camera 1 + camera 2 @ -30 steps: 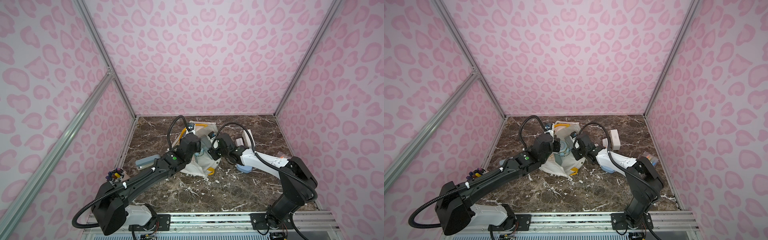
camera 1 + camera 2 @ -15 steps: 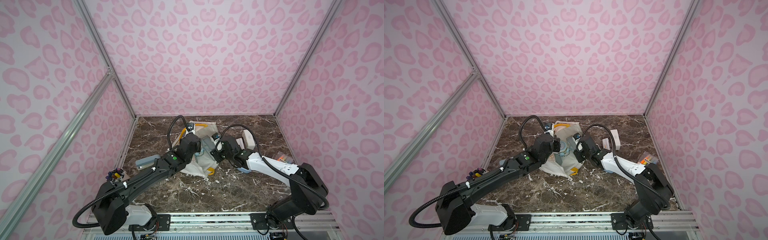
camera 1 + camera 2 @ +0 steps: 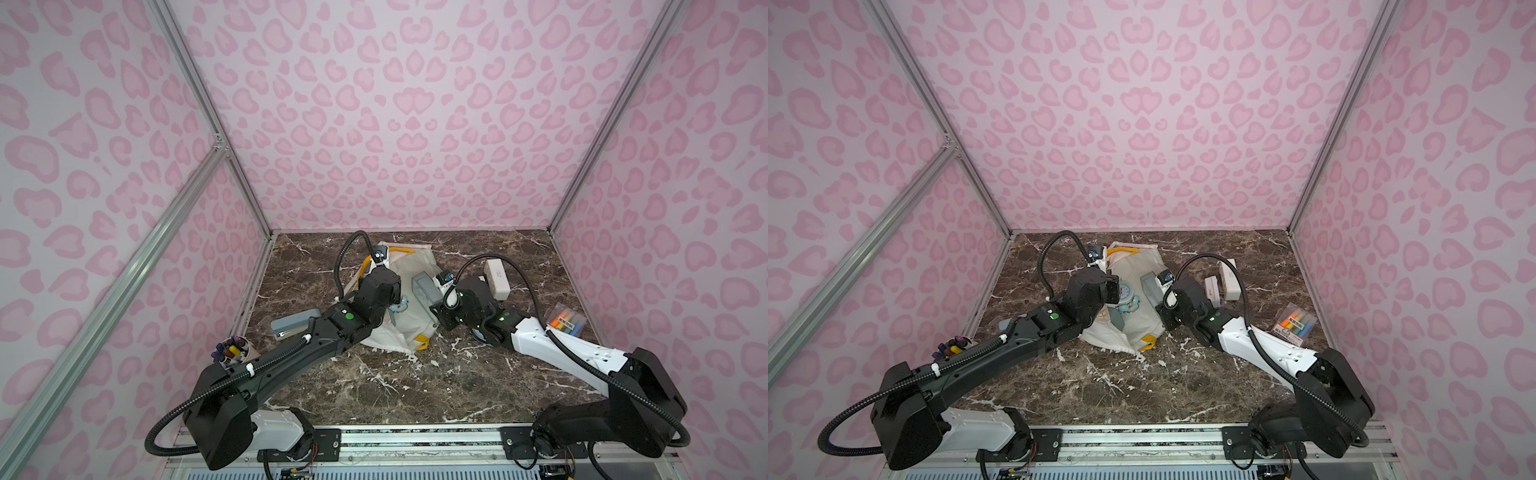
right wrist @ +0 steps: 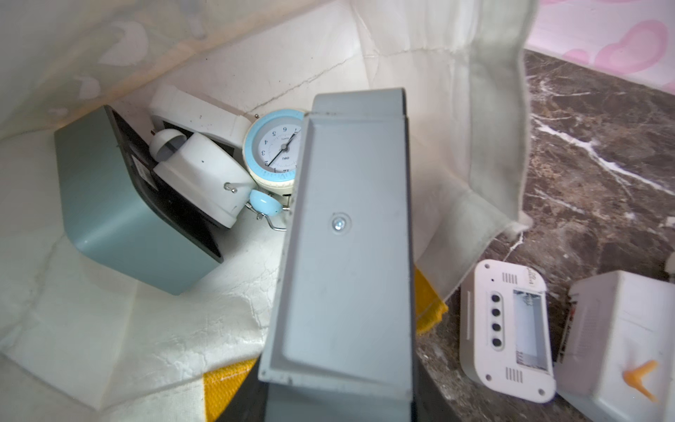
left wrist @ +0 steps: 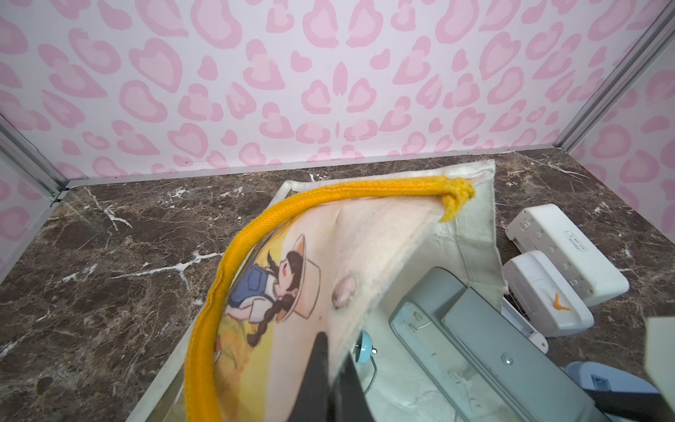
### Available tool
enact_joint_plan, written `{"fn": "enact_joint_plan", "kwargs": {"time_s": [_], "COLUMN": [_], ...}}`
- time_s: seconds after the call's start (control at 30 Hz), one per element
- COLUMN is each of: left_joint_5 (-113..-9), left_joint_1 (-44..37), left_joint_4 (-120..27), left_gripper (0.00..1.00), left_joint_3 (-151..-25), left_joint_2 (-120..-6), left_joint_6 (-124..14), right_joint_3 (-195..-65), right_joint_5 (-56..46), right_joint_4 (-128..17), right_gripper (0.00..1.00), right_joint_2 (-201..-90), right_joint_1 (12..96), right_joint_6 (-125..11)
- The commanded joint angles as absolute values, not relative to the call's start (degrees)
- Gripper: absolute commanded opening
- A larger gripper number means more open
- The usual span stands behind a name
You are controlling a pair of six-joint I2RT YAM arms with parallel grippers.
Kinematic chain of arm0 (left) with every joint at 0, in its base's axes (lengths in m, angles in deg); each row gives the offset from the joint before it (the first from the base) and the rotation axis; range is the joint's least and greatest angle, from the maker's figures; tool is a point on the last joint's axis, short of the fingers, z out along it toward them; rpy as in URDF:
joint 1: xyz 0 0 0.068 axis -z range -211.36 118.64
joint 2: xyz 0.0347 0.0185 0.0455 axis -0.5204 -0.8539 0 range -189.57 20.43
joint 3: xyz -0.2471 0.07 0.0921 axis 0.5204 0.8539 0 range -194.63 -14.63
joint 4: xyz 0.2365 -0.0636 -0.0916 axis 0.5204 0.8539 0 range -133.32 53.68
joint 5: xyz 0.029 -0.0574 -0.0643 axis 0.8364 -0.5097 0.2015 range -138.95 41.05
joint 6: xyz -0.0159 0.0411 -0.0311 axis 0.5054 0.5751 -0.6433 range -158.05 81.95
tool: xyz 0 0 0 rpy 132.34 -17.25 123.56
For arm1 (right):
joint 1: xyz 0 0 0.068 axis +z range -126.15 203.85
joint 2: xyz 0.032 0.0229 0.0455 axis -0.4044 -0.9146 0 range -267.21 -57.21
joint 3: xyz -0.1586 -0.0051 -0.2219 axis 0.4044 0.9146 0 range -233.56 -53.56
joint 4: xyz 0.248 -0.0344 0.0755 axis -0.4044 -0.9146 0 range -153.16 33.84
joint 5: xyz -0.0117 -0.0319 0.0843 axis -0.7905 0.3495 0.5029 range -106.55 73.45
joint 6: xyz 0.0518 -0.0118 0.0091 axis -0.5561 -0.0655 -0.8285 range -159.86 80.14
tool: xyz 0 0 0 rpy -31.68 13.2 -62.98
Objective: Take the alarm clock out of the canvas bag
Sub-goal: Pick up the alarm from the canvas bag.
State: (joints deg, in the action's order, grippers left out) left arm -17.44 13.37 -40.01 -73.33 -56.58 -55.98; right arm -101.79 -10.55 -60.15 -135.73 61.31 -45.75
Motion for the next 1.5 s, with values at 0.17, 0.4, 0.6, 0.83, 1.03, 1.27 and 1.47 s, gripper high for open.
{"fn": "enact_joint_plan", "kwargs": {"time_s": [0.17, 0.4, 0.6, 0.83, 1.03, 1.27, 1.47], "left_joint_5": [-16.1, -15.6, -15.5, -15.5, -15.5, -15.0, -14.8], "left_joint_1": [13.2, 13.2, 13.2, 13.2, 13.3, 13.3, 13.3], "left_joint_4": [-38.4, -38.1, -38.2, -38.1, -38.0, -37.8, -37.7], "left_gripper": [0.03, 0.03, 0.03, 0.03, 0.03, 0.03, 0.03], "left_joint_3": [-73.4, -73.0, -72.8, -72.8, -72.9, -72.5, -72.5], "left_joint_2": [-56.3, -56.2, -56.2, -56.2, -56.3, -55.8, -55.6], "left_joint_6": [-57.0, -57.2, -57.3, -57.2, -57.3, -57.4, -56.9], "right_joint_3": [-97.8, -95.4, -93.8, -92.0, -90.8, -92.9, -97.8], "right_joint_5": [-9.9, -11.0, -14.6, -15.1, -14.8, -12.7, -12.0], "right_joint_4": [-55.4, -55.8, -57.0, -57.3, -55.1, -54.0, -54.3], "right_gripper": [0.32, 0.31, 0.30, 0.30, 0.30, 0.29, 0.30], "right_joint_2": [-131.1, -126.6, -123.5, -119.7, -118.5, -121.7, -128.4], "right_joint_1": [59.7, 58.2, 57.8, 55.0, 51.7, 48.0, 46.5], "right_joint_6": [-46.2, -46.0, -46.7, -47.3, -47.3, -47.4, -48.0]}}
